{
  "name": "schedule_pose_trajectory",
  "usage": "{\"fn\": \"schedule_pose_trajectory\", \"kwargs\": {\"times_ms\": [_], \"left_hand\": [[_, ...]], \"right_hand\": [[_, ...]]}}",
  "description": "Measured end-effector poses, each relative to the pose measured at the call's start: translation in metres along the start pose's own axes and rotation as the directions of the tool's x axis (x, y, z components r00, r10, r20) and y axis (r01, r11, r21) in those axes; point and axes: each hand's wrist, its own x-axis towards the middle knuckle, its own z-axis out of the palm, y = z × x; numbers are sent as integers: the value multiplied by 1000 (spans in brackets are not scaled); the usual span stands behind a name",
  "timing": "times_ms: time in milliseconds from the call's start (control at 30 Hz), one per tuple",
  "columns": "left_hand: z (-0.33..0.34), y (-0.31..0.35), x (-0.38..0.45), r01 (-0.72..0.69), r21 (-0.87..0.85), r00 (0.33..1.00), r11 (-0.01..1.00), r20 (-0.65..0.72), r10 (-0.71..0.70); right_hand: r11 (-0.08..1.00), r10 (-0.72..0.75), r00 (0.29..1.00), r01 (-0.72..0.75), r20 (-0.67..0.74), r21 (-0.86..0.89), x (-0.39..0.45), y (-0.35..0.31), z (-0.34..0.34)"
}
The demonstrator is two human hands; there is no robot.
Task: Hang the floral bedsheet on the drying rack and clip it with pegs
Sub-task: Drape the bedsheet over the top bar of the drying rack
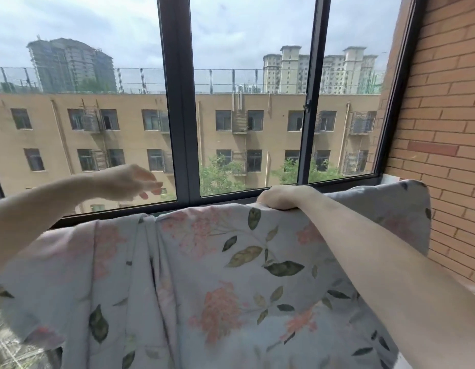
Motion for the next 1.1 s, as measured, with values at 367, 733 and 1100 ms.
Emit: {"fn": "schedule_pose_trajectory", "kwargs": {"times_ms": [367, 733, 1100], "left_hand": [[60, 13, -58, -14, 446, 987, 895, -138, 85], [53, 10, -54, 66, 361, 993, 930, -115, -26], [63, 4, -46, 159, 348, 981, 924, -161, -108]], "right_hand": [[994, 17, 999, -11, -48, 108, -5, 8, 10], [937, 288, 873, -172, -394, 305, -1, 99, 30], [792, 575, 735, -391, -359, 468, -22, 236, 39]]}}
